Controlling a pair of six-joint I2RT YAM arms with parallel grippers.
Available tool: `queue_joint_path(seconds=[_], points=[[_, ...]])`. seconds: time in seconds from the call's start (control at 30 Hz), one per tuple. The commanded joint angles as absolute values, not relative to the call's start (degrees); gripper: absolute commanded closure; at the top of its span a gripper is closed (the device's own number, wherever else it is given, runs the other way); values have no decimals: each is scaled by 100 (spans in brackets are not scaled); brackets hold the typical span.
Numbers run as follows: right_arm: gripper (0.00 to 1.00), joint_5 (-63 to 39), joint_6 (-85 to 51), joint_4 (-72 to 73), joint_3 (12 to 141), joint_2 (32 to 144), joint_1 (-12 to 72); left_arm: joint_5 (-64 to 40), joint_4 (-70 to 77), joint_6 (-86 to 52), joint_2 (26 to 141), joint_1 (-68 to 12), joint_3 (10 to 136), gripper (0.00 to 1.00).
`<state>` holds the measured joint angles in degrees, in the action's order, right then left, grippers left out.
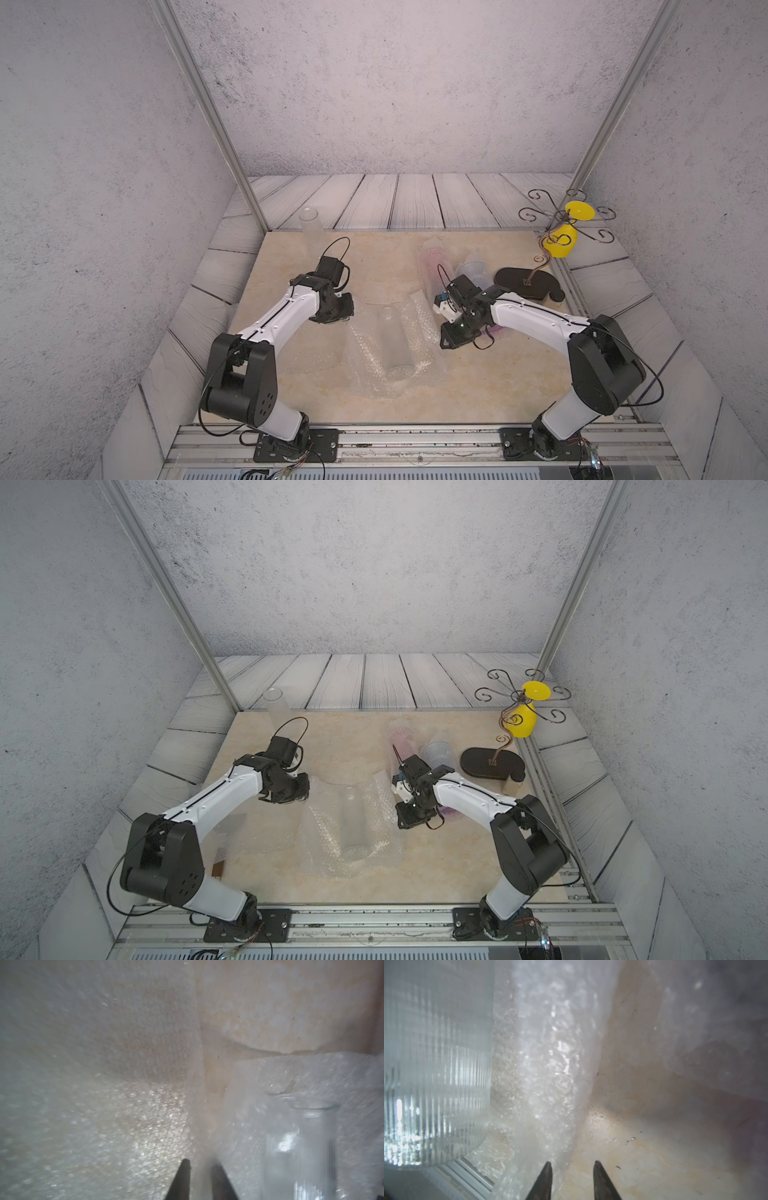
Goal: Unwrap the vase from the bubble wrap
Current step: Unwrap the bubble wrap at the center of the board, then pick up the vase from the bubble wrap.
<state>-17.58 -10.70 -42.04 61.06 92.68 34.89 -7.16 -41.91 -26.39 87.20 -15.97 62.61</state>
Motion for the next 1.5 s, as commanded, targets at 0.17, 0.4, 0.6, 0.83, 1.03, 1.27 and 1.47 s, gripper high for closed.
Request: queue_joint_path(seconds=[0.17,0.4,0.6,0.83,1.03,1.27,1.47], points=[[41,-1223,-912,-4884,6697,8757,3489,-42,-5164,-2470,7979,-1553,6968,15],[23,-764,-813,-5035,7042,8142,3505,-656,-5325,-2910,7974,-2174,7532,23],[13,-903,-791,-4800,6749,7869,3502,-937,-4852,-3344,8934,-2800,7736,21],[1,-1022,-800,-4629,6446,7616,3499,-1166,-4492,-3787,9834,-2862,7743,20],[1,-989,-796,-4519,6411,7646,3504,-1060,-4392,-4096,10313,-3031,7938,19],[1,-976,-793,-4414,6331,7603,3505,-972,-4506,-4413,10801,-3271,8227,17],[1,-899,-779,-4430,6277,7555,3497,-866,-4546,-4684,11215,-3384,8359,16]])
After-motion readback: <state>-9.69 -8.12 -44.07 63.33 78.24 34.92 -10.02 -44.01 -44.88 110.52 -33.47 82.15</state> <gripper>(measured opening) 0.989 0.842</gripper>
